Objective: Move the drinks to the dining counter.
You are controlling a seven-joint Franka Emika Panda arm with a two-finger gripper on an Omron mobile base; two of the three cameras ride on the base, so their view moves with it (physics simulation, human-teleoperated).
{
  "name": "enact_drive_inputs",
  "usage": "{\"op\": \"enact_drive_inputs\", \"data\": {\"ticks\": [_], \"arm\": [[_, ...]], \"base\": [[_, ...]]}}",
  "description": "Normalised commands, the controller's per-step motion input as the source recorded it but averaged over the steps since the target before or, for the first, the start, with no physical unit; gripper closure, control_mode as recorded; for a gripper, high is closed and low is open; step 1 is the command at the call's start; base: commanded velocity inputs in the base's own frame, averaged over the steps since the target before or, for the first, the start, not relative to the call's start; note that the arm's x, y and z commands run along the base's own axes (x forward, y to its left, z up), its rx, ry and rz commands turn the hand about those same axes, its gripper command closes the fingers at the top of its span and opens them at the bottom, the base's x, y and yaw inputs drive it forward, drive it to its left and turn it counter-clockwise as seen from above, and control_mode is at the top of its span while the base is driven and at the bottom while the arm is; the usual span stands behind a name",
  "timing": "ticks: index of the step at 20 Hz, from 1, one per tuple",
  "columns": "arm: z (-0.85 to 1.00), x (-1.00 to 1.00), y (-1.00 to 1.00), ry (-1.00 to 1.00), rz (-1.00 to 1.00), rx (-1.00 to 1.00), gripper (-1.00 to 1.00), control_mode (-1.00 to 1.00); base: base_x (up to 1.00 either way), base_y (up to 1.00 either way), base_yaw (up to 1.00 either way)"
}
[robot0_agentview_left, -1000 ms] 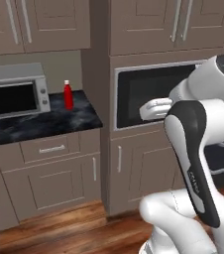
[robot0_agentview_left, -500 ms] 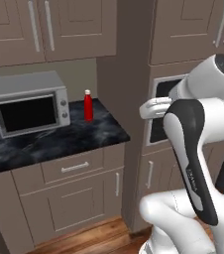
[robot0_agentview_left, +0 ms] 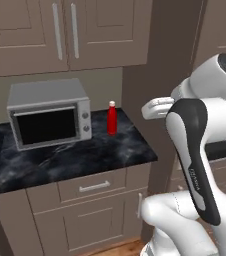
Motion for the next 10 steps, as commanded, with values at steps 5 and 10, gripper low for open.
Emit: {"op": "enact_drive_inputs", "data": {"ticks": [5, 10], "arm": [[0.00, 0.00, 0.00, 0.00, 0.00, 0.00, -1.00, 1.00], [0.00, 0.00, 0.00, 0.00, 0.00, 0.00, -1.00, 1.00]], "base": [[0.52, 0.04, 0.16], [0.49, 0.00, 0.03]]}}
